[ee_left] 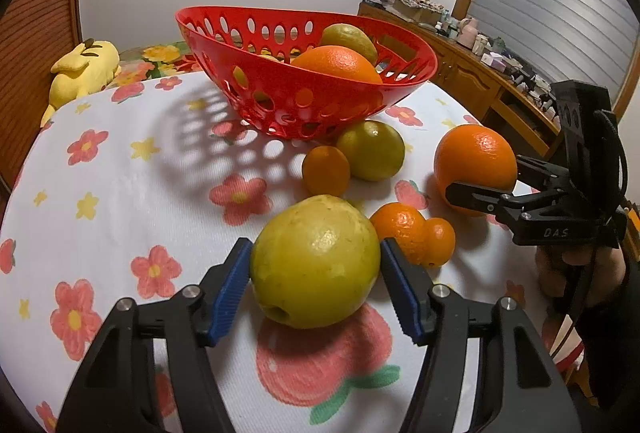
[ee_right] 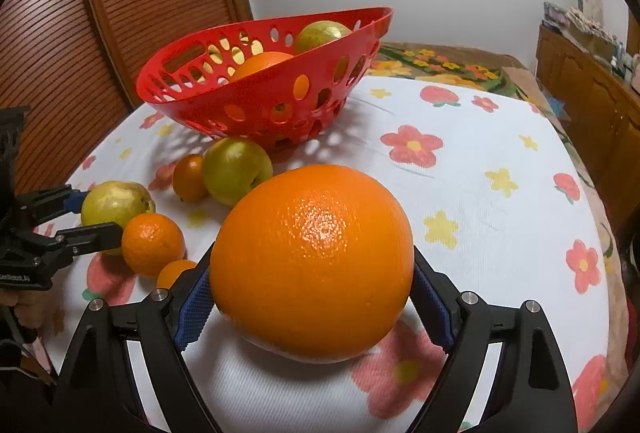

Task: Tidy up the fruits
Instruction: 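Grasp the yellow citrus with the left tool while the right tool lifts the orange, then carry the yellow citrus and large orange over the red basket with both tools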

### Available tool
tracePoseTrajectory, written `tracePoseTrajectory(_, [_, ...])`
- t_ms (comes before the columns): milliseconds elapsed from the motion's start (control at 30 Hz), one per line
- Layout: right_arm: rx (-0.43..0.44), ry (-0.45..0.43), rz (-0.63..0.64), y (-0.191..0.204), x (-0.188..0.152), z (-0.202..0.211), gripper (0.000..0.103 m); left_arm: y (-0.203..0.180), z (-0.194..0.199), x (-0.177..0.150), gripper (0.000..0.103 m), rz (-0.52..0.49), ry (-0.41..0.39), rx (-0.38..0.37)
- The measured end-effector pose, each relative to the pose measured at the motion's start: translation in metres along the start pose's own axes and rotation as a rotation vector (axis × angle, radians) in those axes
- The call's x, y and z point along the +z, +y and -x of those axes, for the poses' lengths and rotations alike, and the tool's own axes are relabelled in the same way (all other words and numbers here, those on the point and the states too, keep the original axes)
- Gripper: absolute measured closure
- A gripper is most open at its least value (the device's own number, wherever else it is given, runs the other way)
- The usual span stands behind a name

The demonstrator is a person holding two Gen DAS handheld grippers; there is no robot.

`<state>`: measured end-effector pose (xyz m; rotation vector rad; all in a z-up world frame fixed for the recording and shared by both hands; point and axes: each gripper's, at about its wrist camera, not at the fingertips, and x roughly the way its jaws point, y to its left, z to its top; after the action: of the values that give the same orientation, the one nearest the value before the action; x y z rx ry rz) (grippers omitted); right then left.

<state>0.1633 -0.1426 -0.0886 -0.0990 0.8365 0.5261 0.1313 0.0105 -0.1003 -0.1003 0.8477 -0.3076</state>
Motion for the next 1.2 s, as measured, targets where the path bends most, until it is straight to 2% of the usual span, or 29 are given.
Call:
tracePoseTrajectory(433, [0.014,0.019,0.007,0.0,0.003,-0.007,0.015,0.004,0.008,0.001,0.04,0.009,-0.013,0.017])
tracePoseTrajectory(900, [0.011,0.012,0.002,-0.003,0.002,-0.003,0.016,0.007,0.038,0.027,0.04,0.011,-0.11,0.031])
tracePoseTrajectory(1200, [0.029,-0.037,0.002,-0.005,0.013,0.022,0.016,0.008,0.047,0.047,0.04,-0.002,-0.154,0.041])
